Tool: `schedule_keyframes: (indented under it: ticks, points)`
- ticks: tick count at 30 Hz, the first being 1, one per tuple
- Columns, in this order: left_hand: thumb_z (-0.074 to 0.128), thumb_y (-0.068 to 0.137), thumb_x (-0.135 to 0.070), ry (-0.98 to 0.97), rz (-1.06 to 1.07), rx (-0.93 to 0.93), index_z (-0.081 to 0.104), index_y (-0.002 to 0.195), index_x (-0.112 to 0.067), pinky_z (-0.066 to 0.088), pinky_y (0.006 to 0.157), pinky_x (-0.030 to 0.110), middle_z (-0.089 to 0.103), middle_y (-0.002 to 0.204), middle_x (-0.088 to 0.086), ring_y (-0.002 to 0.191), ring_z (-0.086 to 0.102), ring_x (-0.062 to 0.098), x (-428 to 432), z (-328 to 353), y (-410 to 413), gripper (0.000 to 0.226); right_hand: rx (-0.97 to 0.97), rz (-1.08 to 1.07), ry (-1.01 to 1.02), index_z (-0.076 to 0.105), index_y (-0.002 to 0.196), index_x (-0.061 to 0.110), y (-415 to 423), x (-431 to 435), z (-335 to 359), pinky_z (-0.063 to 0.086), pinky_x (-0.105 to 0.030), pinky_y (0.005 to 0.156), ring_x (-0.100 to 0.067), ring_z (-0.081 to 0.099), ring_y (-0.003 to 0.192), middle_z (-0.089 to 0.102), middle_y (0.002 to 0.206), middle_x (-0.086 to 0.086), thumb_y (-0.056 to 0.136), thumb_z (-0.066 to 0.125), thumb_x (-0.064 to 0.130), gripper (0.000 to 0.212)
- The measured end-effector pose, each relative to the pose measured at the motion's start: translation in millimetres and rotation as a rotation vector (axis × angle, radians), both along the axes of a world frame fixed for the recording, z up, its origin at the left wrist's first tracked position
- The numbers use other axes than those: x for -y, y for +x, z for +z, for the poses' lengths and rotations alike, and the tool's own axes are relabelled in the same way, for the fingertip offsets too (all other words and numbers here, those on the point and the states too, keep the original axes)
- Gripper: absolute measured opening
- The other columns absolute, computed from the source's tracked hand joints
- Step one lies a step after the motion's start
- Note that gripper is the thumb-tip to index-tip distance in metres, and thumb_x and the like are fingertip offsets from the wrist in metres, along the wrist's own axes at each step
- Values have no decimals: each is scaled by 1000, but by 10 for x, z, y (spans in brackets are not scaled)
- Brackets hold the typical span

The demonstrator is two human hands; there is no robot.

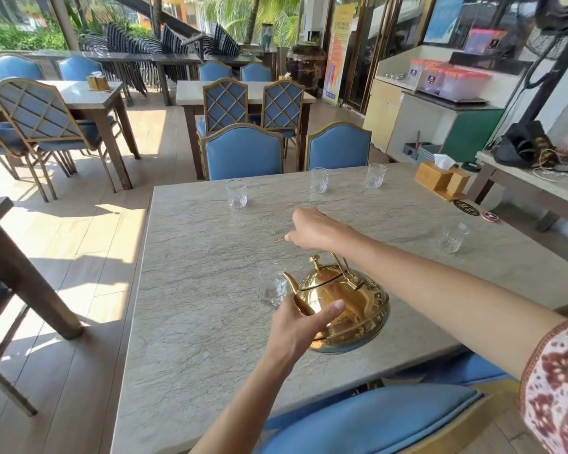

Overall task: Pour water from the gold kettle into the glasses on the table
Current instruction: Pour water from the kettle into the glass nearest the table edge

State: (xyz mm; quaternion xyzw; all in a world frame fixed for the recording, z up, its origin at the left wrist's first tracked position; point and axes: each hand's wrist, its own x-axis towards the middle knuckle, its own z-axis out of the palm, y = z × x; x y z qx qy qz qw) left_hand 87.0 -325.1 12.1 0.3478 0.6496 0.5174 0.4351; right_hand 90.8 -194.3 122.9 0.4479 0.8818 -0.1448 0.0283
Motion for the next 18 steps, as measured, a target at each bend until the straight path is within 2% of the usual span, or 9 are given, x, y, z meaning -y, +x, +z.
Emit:
schedule_keyframes:
  ticks: [3, 5, 6, 9, 11, 15, 18]
  points:
    - [81, 58, -58, 7, -22, 1, 45, 86, -30, 56, 73, 26, 71, 96, 12, 79, 75, 19, 19, 1, 5, 54, 2, -11, 6, 45, 72, 8, 24, 0, -19, 40, -29, 60, -22, 52, 71, 43, 69, -2, 97, 55, 23, 31]
    - [81, 63, -52, 23, -16, -1, 42, 84, -33, 54, 66, 18, 69, 94, 10, 75, 73, 17, 29, -8, 5, 49, 4, -17, 12, 38, 64, 11, 36, 6, -32, 38, -28, 58, -21, 49, 66, 43, 67, -2, 97, 55, 23, 39]
    - [81, 61, -54, 30, -15, -1, 43, 86, -32, 54, 65, 18, 69, 95, 11, 77, 75, 20, 33, -11, 5, 50, 3, -22, 12, 37, 63, 11, 44, 12, -37, 39, -28, 59, -21, 49, 66, 43, 67, -2, 97, 55, 23, 40]
    - [82, 50, -67, 14, -25, -11, 47, 89, -27, 57, 77, 31, 69, 96, 18, 87, 75, 30, 42, -29, 1, 66, -2, -39, 20, 38, 63, 11, 57, 34, -45, 35, -28, 54, -18, 45, 58, 42, 65, -2, 96, 55, 24, 39]
    - [82, 48, -70, -3, -23, -22, 46, 86, -29, 56, 86, 39, 69, 100, 20, 92, 74, 33, 53, -38, -8, 67, 0, -48, 22, 39, 64, 11, 59, 44, -43, 30, -27, 49, -15, 39, 52, 41, 65, -1, 97, 54, 24, 38]
    - [81, 59, -57, -6, -20, -12, 44, 85, -30, 56, 87, 40, 70, 100, 16, 85, 76, 28, 85, -22, -34, 52, 0, -57, 17, 40, 64, 10, 24, 64, -46, 29, -26, 48, -15, 38, 51, 41, 64, -1, 96, 55, 22, 37]
    - [79, 53, -61, 0, -18, -15, 47, 88, -27, 57, 91, 45, 71, 89, 8, 81, 77, 26, 101, -7, -58, 59, 8, -60, 21, 41, 66, 10, 7, 84, -27, 28, -25, 47, -14, 38, 51, 41, 65, -1, 97, 54, 20, 35]
